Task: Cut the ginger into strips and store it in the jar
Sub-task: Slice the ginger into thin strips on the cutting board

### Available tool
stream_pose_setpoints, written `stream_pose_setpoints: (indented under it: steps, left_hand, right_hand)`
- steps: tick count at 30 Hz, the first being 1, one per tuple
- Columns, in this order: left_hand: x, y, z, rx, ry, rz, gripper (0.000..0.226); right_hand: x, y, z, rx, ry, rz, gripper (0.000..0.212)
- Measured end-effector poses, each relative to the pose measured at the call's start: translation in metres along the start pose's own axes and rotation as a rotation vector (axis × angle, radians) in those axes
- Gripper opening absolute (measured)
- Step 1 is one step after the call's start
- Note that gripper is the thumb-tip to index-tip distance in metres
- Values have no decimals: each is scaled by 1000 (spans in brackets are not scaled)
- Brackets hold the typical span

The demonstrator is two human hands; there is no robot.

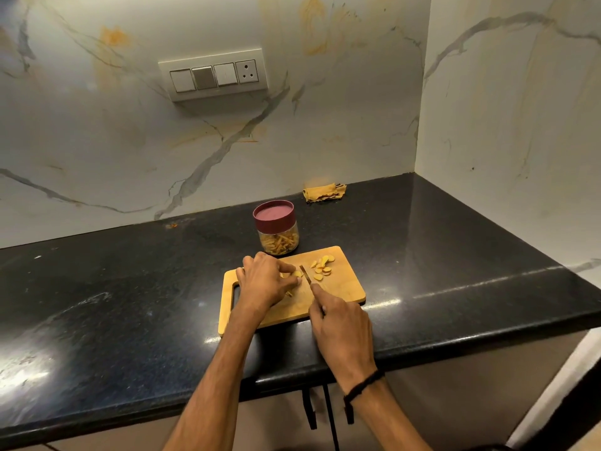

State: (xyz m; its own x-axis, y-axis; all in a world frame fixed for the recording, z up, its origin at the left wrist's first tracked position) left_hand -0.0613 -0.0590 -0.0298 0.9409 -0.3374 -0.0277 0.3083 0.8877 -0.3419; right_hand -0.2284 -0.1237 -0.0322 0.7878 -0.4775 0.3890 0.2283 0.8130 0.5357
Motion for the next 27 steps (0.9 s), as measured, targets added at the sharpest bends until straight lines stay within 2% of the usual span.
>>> stream_pose_setpoints:
  steps: [10, 15, 21, 27]
  left_hand:
    - [3, 3, -1, -56, -4, 3, 32]
    - [4, 2, 0, -28, -16, 6, 34]
    - [3, 2, 0, -8, -26, 7, 35]
    - [2, 3, 3, -13, -79, 25, 34]
  right_hand:
    - [15, 6, -6, -40, 31, 39, 42]
    - [18, 13, -7, -143, 73, 60, 40]
    - [-14, 8, -3, -188, 115, 43, 39]
    - [-12, 1, 7, -67, 66, -3, 44]
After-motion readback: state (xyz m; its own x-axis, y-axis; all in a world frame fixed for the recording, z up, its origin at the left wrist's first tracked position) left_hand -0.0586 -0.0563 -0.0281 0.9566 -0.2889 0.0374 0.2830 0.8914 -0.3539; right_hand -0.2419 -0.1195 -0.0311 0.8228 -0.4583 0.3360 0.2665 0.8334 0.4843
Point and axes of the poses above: each hand's wrist, its own x-axis towards the middle knuckle, its own z-axis out of the back of the hand, y = z × x, the point moved 9 cm from there along x, towards the middle knuckle, and after that the axes turned 11 degrees about z, right-handed, at the moved point
